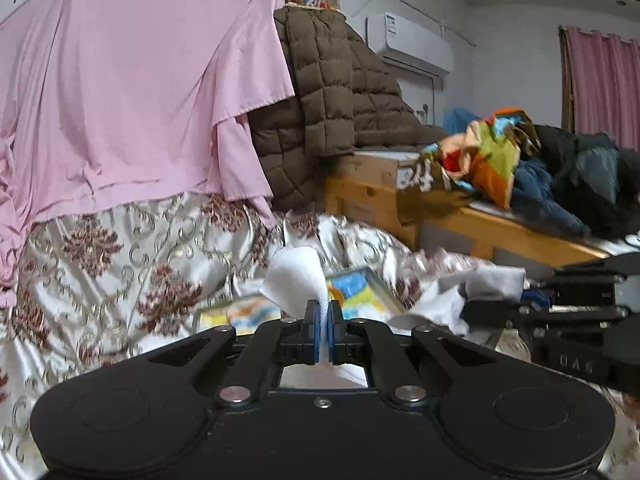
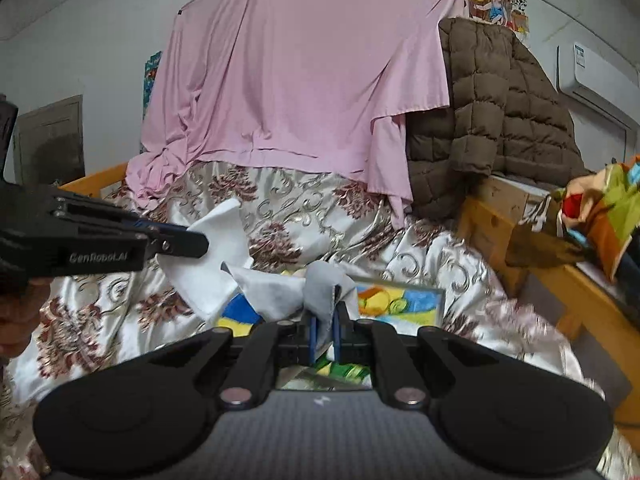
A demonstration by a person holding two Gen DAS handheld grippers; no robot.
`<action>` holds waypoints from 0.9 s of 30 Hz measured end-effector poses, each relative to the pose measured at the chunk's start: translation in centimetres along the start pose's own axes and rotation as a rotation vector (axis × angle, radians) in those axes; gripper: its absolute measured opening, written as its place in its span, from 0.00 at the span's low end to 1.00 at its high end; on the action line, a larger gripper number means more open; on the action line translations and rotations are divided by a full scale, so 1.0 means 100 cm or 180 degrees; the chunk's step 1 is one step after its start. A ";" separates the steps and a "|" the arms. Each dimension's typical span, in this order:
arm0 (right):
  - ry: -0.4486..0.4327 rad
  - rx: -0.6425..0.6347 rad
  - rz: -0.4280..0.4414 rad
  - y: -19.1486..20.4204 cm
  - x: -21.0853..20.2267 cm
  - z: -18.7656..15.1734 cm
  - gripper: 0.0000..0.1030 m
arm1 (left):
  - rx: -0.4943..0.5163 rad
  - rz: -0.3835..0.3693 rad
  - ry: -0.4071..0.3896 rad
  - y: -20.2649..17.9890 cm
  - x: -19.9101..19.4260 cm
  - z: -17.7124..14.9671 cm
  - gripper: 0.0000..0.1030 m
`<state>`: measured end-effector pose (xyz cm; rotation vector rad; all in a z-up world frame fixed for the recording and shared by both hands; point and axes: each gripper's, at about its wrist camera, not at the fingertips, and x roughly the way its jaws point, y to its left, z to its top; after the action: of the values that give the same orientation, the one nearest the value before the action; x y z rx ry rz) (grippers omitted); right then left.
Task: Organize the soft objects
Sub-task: 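Lift and carry the tissue and grey cloth with both tools over the tray, then lower both tools into the tray and open them to release the items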
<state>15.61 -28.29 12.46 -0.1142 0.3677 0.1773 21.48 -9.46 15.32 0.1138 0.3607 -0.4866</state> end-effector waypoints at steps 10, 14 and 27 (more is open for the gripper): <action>0.0044 0.0250 -0.0167 -0.069 0.117 0.023 0.09 | -0.0222 0.0092 -0.0058 0.012 0.130 0.042 0.04; 0.0129 0.0398 -0.0282 -0.094 0.171 0.017 0.09 | -0.0324 0.0107 -0.0026 0.021 0.192 0.035 0.04; 0.0544 0.0675 -0.0349 -0.126 0.269 -0.026 0.09 | -0.0554 0.0023 0.0293 0.022 0.305 -0.018 0.04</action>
<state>41.80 -36.87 1.23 0.0602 0.5466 0.0193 47.06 -20.45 2.52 -0.0315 0.4911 -0.4418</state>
